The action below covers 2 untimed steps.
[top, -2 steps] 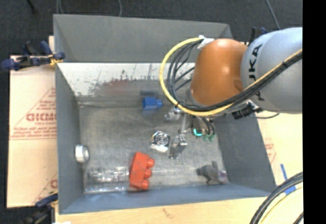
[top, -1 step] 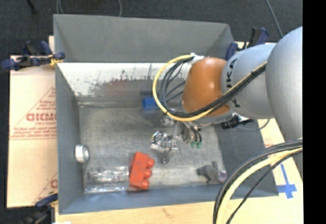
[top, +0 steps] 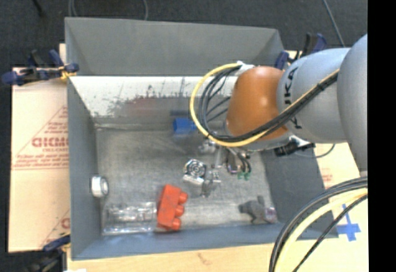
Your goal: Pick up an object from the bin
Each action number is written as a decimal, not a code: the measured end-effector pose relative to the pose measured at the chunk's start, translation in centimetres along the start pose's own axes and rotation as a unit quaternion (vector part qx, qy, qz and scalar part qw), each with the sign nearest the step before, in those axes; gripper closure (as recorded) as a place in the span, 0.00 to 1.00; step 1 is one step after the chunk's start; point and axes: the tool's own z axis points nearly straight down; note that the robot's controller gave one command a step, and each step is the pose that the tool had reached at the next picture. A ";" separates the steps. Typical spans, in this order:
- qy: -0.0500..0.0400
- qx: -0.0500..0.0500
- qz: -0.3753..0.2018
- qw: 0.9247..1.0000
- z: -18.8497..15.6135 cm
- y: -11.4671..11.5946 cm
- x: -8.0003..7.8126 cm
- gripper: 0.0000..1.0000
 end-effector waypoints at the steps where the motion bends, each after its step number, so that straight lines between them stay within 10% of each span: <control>1: 0.000 0.001 -0.092 0.996 0.1 0.8 -2.1 0.00; 2: -0.001 -0.001 -0.068 0.998 2.9 -0.4 -2.1 0.00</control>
Offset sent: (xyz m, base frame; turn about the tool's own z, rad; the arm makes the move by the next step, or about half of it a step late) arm 0.0195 0.0069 -0.0022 -0.1852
